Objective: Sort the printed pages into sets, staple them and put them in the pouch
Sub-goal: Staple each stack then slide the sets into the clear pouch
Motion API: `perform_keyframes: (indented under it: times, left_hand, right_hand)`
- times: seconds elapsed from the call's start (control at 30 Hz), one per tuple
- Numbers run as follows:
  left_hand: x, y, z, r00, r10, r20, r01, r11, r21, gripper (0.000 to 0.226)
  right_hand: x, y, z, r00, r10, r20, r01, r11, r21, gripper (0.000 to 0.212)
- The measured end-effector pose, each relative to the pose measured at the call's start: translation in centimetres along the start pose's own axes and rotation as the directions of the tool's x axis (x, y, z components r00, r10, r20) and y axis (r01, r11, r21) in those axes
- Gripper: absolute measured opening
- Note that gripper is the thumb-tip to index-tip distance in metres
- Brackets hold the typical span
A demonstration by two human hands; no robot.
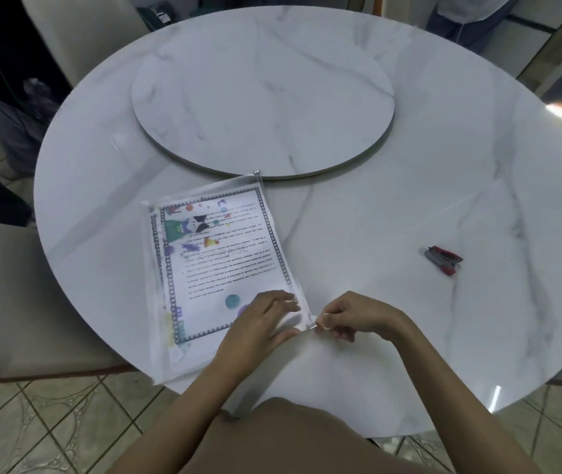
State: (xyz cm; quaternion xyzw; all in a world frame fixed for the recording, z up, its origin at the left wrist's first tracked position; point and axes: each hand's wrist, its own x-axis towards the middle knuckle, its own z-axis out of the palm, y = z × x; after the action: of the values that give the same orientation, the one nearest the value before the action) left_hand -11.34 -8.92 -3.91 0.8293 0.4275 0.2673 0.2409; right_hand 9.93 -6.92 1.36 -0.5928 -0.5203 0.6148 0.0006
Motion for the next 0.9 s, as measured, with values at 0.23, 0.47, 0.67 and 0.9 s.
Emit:
perform_keyframes:
  times: [0.23,0.47,0.67,0.9]
  left_hand:
    - [-2.1,-4.3,-6.2,0.681,-0.616,-0.396,0.560,0.786,-0.262,0.029]
    - [-5.6,-8.8,-11.0,0.302,-0.922,-0.244,0.739,0.388,-0.551,0.039]
    - [-5.3,-9.0,-11.3,0.278,-0.958,-0.072,0.657,0.244,-0.713,0.036]
    - [-5.3,-8.9,-11.6,0.283,-0.958,-0.050,0.630,0.225,-0.743,0.034]
  right_hand:
    - [2.3,-0.4,1.4,0.896,-0.072,-0.439,0.088,0.996,0.014,0.018]
    - [4.3,-1.6,2.4,0.896,-0.042,-0.443,0.173,0.950,0.260,0.029]
    - [5.1,-2.8,2.7,0.931,-0.051,-0.362,0.187,0.917,0.352,0.035]
    - [5.5,-3.3,2.6,0.953,0.000,-0.303,0.143,0.881,0.451,0.032]
